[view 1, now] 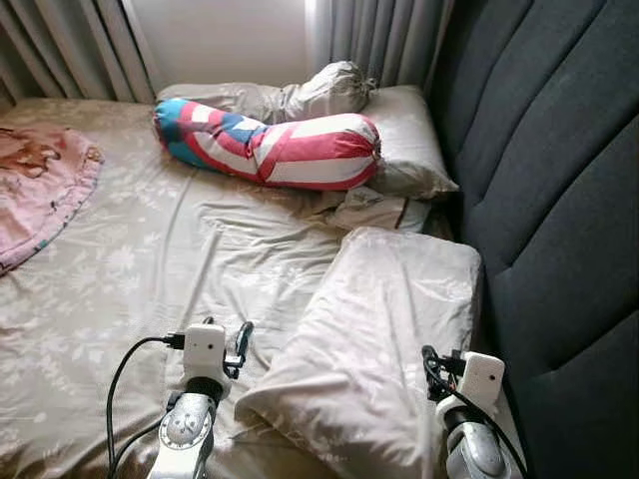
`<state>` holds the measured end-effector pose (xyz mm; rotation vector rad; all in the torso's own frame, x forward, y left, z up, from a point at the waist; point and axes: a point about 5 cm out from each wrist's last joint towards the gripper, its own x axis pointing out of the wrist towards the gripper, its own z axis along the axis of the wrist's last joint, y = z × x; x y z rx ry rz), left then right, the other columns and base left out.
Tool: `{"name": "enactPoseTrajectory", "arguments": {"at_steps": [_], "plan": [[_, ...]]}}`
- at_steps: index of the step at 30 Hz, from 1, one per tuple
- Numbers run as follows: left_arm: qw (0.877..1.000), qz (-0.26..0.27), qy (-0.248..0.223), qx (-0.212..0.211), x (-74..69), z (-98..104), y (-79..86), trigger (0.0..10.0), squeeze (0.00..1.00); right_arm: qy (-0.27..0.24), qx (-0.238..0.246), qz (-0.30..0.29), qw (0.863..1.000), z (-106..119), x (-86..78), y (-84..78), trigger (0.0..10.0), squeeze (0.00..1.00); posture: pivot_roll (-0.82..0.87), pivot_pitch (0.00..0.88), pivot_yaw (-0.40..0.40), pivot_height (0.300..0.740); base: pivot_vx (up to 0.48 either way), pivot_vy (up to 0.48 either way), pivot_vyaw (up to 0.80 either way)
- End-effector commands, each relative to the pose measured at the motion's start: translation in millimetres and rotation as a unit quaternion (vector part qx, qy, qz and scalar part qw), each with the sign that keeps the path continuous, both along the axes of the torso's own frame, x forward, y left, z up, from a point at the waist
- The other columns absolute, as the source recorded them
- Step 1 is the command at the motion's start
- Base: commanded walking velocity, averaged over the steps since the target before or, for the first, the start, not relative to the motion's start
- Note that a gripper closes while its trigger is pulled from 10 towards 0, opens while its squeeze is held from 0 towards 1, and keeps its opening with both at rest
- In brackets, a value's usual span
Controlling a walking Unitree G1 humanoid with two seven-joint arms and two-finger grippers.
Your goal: Clean up the room
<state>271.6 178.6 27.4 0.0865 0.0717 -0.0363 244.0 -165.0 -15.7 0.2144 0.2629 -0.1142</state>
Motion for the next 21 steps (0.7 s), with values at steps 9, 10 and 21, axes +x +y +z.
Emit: {"name": "enactPoseTrajectory", "arguments": {"at_steps": [9, 10, 21], "plan": [[1.000, -0.007, 0.014, -0.009, -1.8, -4.3, -3.6, 10.0, 0.00, 0.103, -0.004, -0.026, 0.994, -26.3, -18.2, -12.4, 10.0, 0.00, -0.14, 0.057, -0.054, 0.721, 0.000, 0.000, 0.00], [1.000, -0.007, 0.014, -0.009, -1.8, -4.3, -3.6, 10.0, 0.00, 0.103, -0.004, -0.028, 0.994, -26.2, -18.3, -12.6, 10.0, 0.00, -0.14, 0.057, -0.054, 0.716, 0.000, 0.000, 0.00], [1.000, -0.008, 0.015, -0.007, -1.6, -4.7, -4.0, 10.0, 0.00, 0.073, -0.001, -0.001, 0.997, -20.8, -15.2, -7.4, 10.0, 0.00, -0.14, 0.057, -0.055, 0.691, 0.000, 0.000, 0.00]]}}
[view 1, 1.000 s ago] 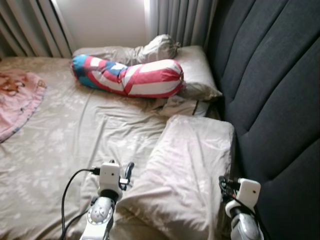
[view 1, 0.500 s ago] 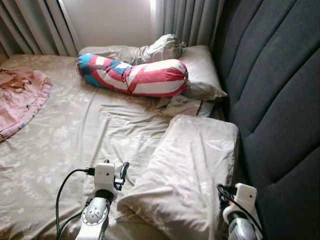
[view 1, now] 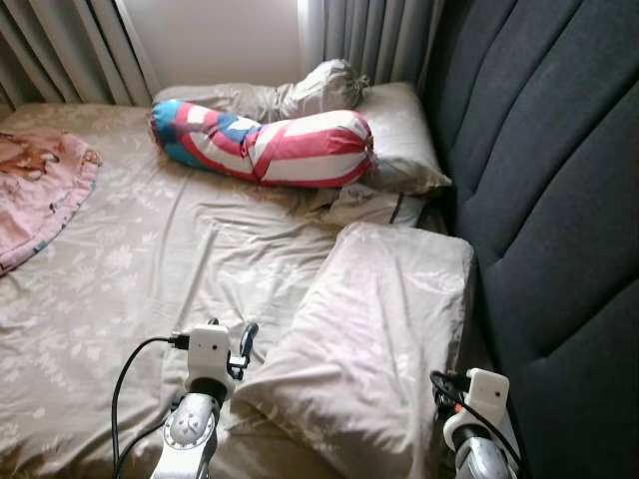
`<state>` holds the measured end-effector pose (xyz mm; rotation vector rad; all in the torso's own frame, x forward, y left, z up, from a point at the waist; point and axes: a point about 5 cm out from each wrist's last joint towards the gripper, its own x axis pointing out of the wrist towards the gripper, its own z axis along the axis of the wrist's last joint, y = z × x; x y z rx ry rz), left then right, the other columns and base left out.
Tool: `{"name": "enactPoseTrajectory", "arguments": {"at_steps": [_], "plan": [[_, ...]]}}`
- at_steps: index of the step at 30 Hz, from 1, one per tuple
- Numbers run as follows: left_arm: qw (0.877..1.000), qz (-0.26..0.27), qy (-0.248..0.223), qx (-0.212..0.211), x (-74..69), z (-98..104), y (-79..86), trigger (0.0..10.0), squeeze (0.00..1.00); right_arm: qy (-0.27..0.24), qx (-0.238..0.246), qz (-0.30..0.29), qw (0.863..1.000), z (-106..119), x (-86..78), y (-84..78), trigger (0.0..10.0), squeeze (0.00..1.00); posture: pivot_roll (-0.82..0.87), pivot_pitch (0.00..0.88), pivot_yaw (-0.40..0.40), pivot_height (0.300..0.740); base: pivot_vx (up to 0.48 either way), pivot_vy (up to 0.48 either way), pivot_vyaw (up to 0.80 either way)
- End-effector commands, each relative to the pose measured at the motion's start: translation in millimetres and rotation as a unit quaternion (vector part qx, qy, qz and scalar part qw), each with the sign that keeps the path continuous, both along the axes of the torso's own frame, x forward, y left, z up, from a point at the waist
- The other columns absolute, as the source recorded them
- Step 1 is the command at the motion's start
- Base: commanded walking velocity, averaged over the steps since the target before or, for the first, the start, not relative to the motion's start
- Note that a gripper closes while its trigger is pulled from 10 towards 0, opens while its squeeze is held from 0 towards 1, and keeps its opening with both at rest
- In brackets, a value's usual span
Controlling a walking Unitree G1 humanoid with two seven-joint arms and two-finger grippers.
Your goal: Clean up the room
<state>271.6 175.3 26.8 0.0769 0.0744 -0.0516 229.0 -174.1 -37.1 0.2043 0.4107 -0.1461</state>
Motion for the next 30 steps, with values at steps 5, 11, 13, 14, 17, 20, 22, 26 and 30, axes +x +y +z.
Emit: {"name": "enactPoseTrajectory", "arguments": {"at_steps": [5, 11, 13, 14, 17, 20, 22, 26, 30], "plan": [[1.000, 0.000, 0.015, -0.002, -1.9, -5, -0.8, 10.0, 0.00, 0.004, 0.003, 0.007, 1.000, -1, -0.1, 2.0, 10.0, 0.00, -0.14, 0.058, -0.056, 0.691, 0.000, 0.000, 0.00], [1.000, -0.001, 0.017, -0.001, -2.2, -5, -0.6, 10.0, 0.00, 0.100, -0.036, 0.045, 0.993, -15, -7.2, -2.2, 10.0, 0.00, -0.15, 0.061, -0.056, 0.691, 0.000, 0.000, 0.00], [1.000, -0.001, 0.017, -0.001, -2.2, -5, -0.5, 10.0, 0.00, 0.116, -0.027, 0.038, 0.992, -18, -10.6, -4.8, 10.0, 0.00, -0.15, 0.061, -0.056, 0.691, 0.000, 0.000, 0.00], [1.000, -0.001, 0.018, -0.001, -2.1, -5, -0.2, 10.0, 0.00, 0.126, 0.005, 0.011, 0.992, -20, -13.9, -9.6, 10.0, 0.00, -0.15, 0.062, -0.055, 0.691, 0.000, 0.000, 0.00], [1.000, -0.003, 0.022, 0.002, -2.2, -6, -0.4, 10.0, 0.00, 0.122, 0.051, -0.017, 0.991, -21, -14.8, -14.0, 10.0, 0.00, -0.16, 0.061, -0.053, 0.691, 0.000, 0.000, 0.00], [1.000, -0.005, 0.023, 0.001, -2.2, -7, -0.9, 10.0, 0.00, 0.133, 0.048, -0.015, 0.990, -21, -15.5, -17.0, 10.0, 0.71, -0.16, 0.061, -0.052, 0.691, 0.000, 0.000, 0.00], [1.000, -0.005, 0.022, 0.002, -1.7, -6, -1.0, 10.0, 0.00, 0.139, 0.066, -0.023, 0.988, -22, -15.6, -18.2, 10.0, 1.00, -0.15, 0.059, -0.053, 0.691, 0.000, 0.000, 0.00], [1.000, -0.005, 0.022, 0.003, -1.1, -6, -0.7, 10.0, 0.00, 0.128, 0.110, -0.032, 0.985, -19, -9.9, -15.4, 10.0, 1.00, -0.15, 0.061, -0.050, 0.691, 0.000, 0.000, 0.00], [1.000, -0.005, 0.022, 0.003, -1.1, -6, -0.2, 10.0, 0.00, 0.129, 0.116, -0.018, 0.985, -16, -5.7, -13.3, 10.0, 1.00, -0.14, 0.061, -0.050, 0.691, 0.000, 0.000, 0.00]]}}
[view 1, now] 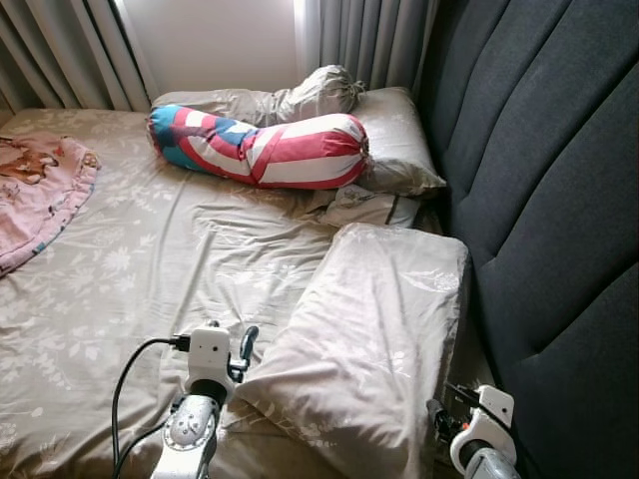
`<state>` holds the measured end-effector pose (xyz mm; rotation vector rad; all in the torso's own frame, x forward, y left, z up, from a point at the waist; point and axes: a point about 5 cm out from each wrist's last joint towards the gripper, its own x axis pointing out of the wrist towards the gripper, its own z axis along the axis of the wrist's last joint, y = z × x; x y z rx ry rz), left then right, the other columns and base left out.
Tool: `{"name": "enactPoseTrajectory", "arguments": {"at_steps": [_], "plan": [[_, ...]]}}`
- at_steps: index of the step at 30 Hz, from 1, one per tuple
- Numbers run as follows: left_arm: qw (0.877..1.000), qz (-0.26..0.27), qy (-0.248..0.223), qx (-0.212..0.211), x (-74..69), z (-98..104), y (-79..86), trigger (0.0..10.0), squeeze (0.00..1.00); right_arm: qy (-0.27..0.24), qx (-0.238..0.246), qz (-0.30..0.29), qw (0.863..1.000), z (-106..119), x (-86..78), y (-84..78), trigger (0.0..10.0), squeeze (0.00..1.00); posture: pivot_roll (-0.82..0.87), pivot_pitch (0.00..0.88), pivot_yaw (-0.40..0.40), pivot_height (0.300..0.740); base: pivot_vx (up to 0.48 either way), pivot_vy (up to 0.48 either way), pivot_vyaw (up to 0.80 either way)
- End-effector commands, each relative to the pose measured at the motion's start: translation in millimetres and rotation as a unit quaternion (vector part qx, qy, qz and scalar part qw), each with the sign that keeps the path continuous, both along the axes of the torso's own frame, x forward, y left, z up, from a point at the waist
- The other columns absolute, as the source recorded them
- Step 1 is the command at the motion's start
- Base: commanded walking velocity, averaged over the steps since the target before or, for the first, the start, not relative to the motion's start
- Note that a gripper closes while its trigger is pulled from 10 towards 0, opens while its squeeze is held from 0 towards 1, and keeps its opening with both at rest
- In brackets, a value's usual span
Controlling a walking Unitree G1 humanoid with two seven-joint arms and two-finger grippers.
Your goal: Clean up the room
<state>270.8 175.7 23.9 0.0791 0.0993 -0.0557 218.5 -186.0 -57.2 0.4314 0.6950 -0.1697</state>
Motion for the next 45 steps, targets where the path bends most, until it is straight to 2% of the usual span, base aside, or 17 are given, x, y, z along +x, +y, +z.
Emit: {"name": "enactPoseTrajectory", "arguments": {"at_steps": [1, 11, 17, 18, 19, 27, 32, 37, 45], "plan": [[1.000, -0.003, 0.010, 0.002, -0.5, -3, -0.1, 10.0, 0.00, -0.006, -0.015, 0.017, 1.000, 4, 5.7, -1.1, 10.0, 1.00, -0.15, 0.060, -0.049, 0.691, 0.000, 0.000, 0.00], [1.000, -0.004, 0.011, 0.004, -0.8, -3, 0.0, 10.0, 0.00, 0.014, -0.049, 0.051, 0.997, 2, 6.7, -1.2, 10.0, 1.00, -0.14, 0.062, -0.044, 0.691, 0.000, 0.000, 0.00], [1.000, -0.008, 0.010, 0.006, -1.3, -2, 0.1, 10.0, 0.00, 0.007, -0.039, 0.060, 0.997, 6, 16.2, 7.0, 10.0, 1.00, -0.13, 0.062, -0.042, 0.691, 0.000, 0.000, 0.00], [1.000, -0.008, 0.010, 0.007, -1.4, -2, 0.3, 10.0, 0.00, 0.006, -0.038, 0.061, 0.997, 6, 16.8, 7.7, 10.0, 0.40, -0.12, 0.061, -0.040, 0.691, 0.000, 0.000, 0.00], [1.000, -0.009, 0.010, 0.007, -1.6, -2, 0.4, 10.0, 0.00, 0.008, -0.039, 0.064, 0.997, 6, 17.7, 9.0, 10.0, 0.00, -0.12, 0.060, -0.038, 0.691, 0.000, 0.000, 0.00], [1.000, -0.016, 0.008, 0.013, -1.3, 0, 3.8, 10.0, 0.00, 0.031, -0.059, 0.074, 0.995, 4, 18.3, 13.2, 10.0, 0.00, -0.10, 0.058, -0.026, 0.691, 0.000, 0.000, 0.00], [1.000, -0.019, -0.005, 0.019, 9.2, 11, 11.9, 10.0, 0.00, 0.037, -0.072, 0.048, 0.996, 5, 19.7, 7.2, 10.0, 0.00, -0.09, 0.071, -0.011, 0.691, 0.000, 0.000, 0.00], [0.999, -0.019, -0.018, 0.022, 16.7, 20, 13.3, 10.0, 0.00, 0.056, -0.081, 0.051, 0.994, 1, 14.5, 5.7, 10.0, 0.00, -0.08, 0.087, 0.001, 0.691, 0.000, 0.000, 0.00], [0.999, -0.025, -0.024, 0.022, 15.0, 23, 13.1, 10.0, 0.00, 0.078, -0.054, 0.048, 0.994, -5, 8.1, 12.2, 10.0, 0.00, -0.07, 0.105, 0.008, 0.691, 0.000, 0.000, 0.00]]}}
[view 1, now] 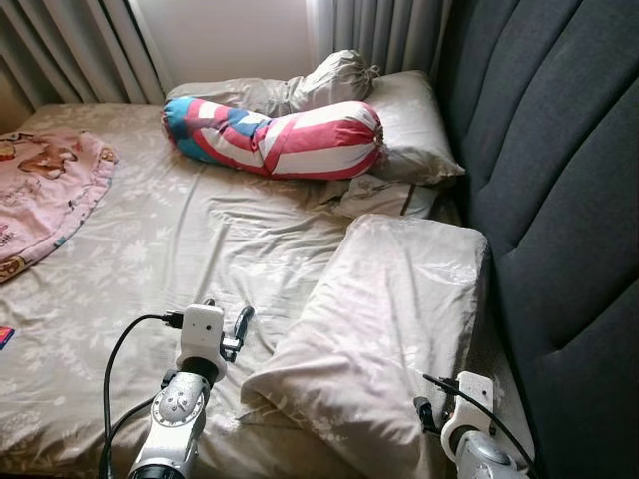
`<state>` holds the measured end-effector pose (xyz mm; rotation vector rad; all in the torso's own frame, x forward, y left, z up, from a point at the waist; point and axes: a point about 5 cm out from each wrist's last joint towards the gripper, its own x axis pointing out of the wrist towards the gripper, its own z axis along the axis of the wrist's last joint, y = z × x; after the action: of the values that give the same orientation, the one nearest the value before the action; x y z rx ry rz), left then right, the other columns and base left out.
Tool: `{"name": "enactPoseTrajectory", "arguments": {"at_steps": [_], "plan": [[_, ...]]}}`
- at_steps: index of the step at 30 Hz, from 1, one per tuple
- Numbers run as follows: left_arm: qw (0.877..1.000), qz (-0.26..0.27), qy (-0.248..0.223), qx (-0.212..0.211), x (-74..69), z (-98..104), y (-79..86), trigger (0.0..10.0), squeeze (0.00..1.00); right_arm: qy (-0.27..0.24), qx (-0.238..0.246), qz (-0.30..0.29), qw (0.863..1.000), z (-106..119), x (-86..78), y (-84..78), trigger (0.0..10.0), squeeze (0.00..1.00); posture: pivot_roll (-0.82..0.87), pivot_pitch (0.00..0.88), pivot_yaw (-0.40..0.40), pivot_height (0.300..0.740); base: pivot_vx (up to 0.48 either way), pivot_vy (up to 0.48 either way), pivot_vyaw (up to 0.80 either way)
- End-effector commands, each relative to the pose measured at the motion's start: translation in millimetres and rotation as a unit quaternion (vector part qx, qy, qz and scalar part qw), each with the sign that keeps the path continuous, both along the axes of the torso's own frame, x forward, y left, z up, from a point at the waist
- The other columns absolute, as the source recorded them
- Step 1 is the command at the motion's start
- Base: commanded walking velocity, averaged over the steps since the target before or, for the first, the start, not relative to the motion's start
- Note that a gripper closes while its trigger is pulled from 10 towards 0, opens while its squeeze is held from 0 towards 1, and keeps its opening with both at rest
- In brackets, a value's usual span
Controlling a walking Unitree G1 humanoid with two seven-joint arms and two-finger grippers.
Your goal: Clean up the room
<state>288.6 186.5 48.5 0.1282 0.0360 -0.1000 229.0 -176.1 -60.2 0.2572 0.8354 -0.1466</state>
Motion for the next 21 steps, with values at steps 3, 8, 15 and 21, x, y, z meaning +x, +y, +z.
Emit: {"name": "enactPoseTrajectory", "arguments": {"at_steps": [3, 8, 15, 21], "plan": [[1.000, 0.000, 0.008, 0.002, -6.5, -3, 5.2, 10.0, 0.00, 0.026, 0.021, 0.005, 0.999, -7, -9.0, 8.4, 10.0, 0.00, -0.05, 0.117, 0.010, 0.691, 0.000, 0.000, 0.00], [1.000, -0.001, 0.012, 0.003, -10.7, -3, 6.9, 10.0, 0.00, 0.047, 0.004, 0.006, 0.999, -11, -15.2, 7.8, 10.0, 0.00, -0.05, 0.132, 0.019, 0.691, 0.000, 0.000, 0.00], [1.000, -0.006, 0.014, 0.004, -15.2, -4, 6.5, 10.0, 0.00, 0.038, -0.009, -0.002, 0.999, -10, -14.1, 5.8, 10.0, 0.00, -0.04, 0.145, 0.023, 0.691, 0.000, 0.000, 0.00], [1.000, -0.009, 0.019, 0.009, -23.4, -4, 8.8, 10.0, 0.00, 0.040, -0.013, -0.011, 0.999, -12, -16.8, 5.3, 10.0, 0.00, -0.02, 0.175, 0.033, 0.691, 0.000, 0.000, 0.00]]}}
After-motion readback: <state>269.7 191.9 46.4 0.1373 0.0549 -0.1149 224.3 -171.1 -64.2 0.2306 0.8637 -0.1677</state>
